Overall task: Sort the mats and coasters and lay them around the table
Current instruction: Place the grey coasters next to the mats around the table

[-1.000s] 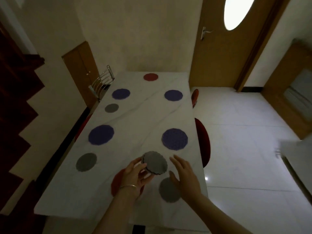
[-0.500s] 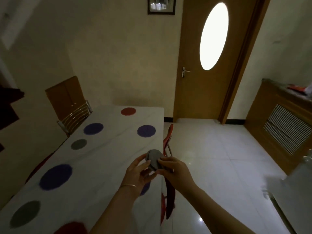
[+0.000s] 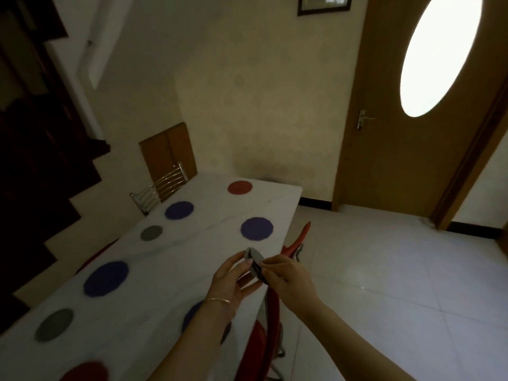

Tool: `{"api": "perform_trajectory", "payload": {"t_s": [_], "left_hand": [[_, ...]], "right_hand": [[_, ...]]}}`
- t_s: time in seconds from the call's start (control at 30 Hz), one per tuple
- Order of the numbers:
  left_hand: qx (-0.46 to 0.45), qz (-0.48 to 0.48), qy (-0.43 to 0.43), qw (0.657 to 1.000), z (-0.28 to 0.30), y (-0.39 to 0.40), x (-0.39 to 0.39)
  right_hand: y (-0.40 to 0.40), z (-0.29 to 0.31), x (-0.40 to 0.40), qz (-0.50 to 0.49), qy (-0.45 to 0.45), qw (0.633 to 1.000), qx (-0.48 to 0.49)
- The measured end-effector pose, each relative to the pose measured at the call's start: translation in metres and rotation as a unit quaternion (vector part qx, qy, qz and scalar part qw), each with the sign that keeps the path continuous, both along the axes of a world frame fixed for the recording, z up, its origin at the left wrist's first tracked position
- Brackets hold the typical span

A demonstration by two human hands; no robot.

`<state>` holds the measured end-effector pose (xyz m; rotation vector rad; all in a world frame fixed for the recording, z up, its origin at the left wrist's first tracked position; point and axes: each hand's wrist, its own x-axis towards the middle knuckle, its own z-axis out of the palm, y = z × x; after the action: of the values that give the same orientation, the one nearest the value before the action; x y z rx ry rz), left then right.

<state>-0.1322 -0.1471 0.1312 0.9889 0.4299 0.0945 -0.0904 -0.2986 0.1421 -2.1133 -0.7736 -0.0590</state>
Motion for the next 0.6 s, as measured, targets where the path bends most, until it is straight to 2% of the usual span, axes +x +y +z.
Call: {"api": "perform_trajectory", "payload": {"t_s": [0.27, 0.33, 0.47, 0.6], "left_hand": [[-0.003, 0.050, -0.003, 0.999, -0.028, 0.040, 0.093], [-0.011, 0.077, 0.013, 0.997, -0.036, 0.053, 0.111], [-0.018, 0.147, 0.050, 0.988, -0.046, 0.088, 0.122], [-0.001, 0.218, 0.081, 0.973, -0.055, 0.127, 0.112]], "right_hand": [[0.044, -0.011, 0.105, 0.062, -0.034, 0.996, -0.045], [0.061, -0.015, 0.133, 0.093, -0.037, 0.991, -0.090], [0.099, -0.025, 0.173, 0.147, -0.023, 0.979, -0.142], [0.138, -0.041, 0.198, 0.181, 0.014, 0.977, -0.114]]}}
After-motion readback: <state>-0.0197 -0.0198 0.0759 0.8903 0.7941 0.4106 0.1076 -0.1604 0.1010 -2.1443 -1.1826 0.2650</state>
